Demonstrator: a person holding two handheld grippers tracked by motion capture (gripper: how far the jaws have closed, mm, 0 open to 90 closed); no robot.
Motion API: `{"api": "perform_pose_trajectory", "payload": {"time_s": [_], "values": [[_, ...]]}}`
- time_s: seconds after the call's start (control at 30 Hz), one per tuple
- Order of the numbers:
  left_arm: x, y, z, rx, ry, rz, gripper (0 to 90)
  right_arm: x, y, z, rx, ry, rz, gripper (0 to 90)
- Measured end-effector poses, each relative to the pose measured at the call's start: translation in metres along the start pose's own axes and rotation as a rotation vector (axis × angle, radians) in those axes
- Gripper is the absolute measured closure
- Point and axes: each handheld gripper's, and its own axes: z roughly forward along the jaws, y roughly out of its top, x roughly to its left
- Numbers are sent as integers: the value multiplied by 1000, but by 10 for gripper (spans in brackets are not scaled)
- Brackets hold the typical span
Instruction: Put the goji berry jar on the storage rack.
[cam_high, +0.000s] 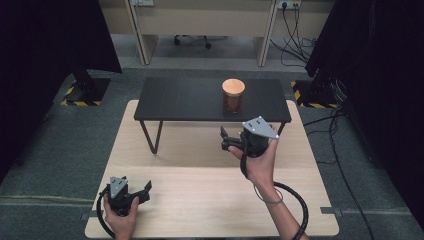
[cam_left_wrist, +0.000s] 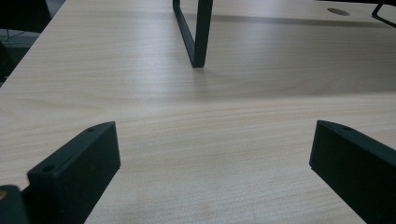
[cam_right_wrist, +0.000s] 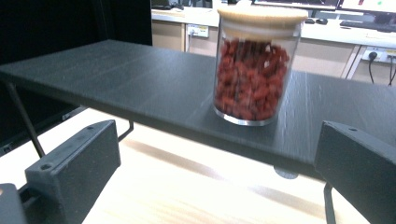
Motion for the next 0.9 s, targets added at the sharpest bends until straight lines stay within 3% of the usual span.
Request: {"api": "perform_pose_trajectory", "payload": {"time_s": [0.33,0.63,0.9], "values": [[-1,0,0,1,2,5,10,-5,-37,-23,-26,1,-2,4],[-1,0,0,3,2,5,10,-7,-57,-38,3,-13,-10,4],[-1,1,0,4,3,7,10,-7,-95,-40,68,1,-18,4]]}}
